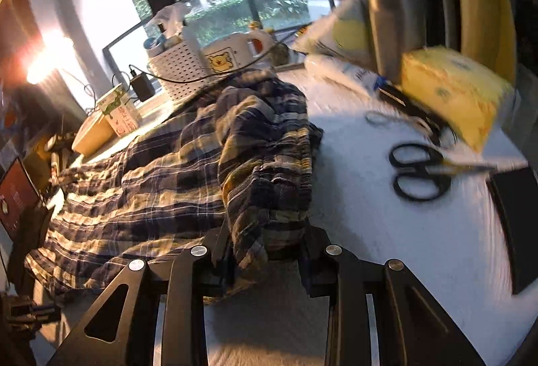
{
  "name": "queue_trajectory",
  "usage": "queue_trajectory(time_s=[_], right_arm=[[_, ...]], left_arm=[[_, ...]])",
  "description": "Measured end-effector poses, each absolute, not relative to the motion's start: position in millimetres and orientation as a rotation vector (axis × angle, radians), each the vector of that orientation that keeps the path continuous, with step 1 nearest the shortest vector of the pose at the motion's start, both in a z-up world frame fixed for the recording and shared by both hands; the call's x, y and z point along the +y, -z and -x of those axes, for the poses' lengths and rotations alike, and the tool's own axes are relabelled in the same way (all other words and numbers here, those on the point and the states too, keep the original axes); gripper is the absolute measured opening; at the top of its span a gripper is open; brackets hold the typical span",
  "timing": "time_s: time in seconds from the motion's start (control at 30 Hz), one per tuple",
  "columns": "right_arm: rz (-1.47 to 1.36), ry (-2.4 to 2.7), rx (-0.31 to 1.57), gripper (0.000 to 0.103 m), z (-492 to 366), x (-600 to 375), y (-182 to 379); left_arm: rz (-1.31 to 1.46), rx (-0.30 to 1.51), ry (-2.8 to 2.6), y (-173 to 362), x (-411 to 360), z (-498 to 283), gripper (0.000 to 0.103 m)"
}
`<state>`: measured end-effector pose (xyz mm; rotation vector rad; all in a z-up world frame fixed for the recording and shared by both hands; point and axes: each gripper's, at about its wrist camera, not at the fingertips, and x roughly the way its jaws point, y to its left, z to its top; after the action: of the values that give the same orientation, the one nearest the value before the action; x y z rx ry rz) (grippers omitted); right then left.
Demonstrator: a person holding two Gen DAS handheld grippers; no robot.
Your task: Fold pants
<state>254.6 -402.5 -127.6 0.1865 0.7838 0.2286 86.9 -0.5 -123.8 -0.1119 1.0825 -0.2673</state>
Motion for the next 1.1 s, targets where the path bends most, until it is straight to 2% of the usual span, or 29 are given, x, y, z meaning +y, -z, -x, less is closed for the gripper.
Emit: queue_trajectory(time_s=[0.17, 0.23, 0.3, 0.33, 0.37, 0.5, 0.67, 0.73, 0.93, 1.1], right_arm=[[-0.172, -0.171, 0.732, 0.051, -248, -408, 112], [-0.161, -0.140, 0.694, 0.052, -245, -409, 100], [-0.148, -0.134, 0.657, 0.052, -243, -407, 87], [-0.140, -0.136, 0.639, 0.052, -242, -405, 81], [-0.132, -0.138, 0.627, 0.052, -242, -403, 77], [-0.083, -0.197, 0.602, 0.052, -241, -382, 64], [-0.017, -0.292, 0.651, 0.052, -244, -349, 80], [-0.006, -0.320, 0.702, 0.052, -251, -337, 94], [0.039, -0.315, 0.829, 0.052, -269, -330, 128], [0.054, -0.279, 0.837, 0.052, -276, -345, 128]], left_arm=[[0.127, 0.980, 0.167, 98, 41, -84, 0.014], [0.145, 0.918, 0.132, 88, 51, -90, 0.015], [0.156, 0.882, 0.101, 85, 58, -103, 0.024], [0.160, 0.871, 0.084, 84, 61, -109, 0.035], [0.169, 0.862, 0.072, 85, 62, -115, 0.038], [0.173, 0.900, 0.080, 96, 63, -120, 0.038], [0.085, 0.994, 0.005, 129, 65, -111, 0.038], [0.071, 0.945, 0.017, 132, 66, -103, 0.039], [0.037, 0.952, 0.002, 131, 73, -99, 0.042], [0.079, 0.992, -0.075, 116, 109, -102, 0.041]])
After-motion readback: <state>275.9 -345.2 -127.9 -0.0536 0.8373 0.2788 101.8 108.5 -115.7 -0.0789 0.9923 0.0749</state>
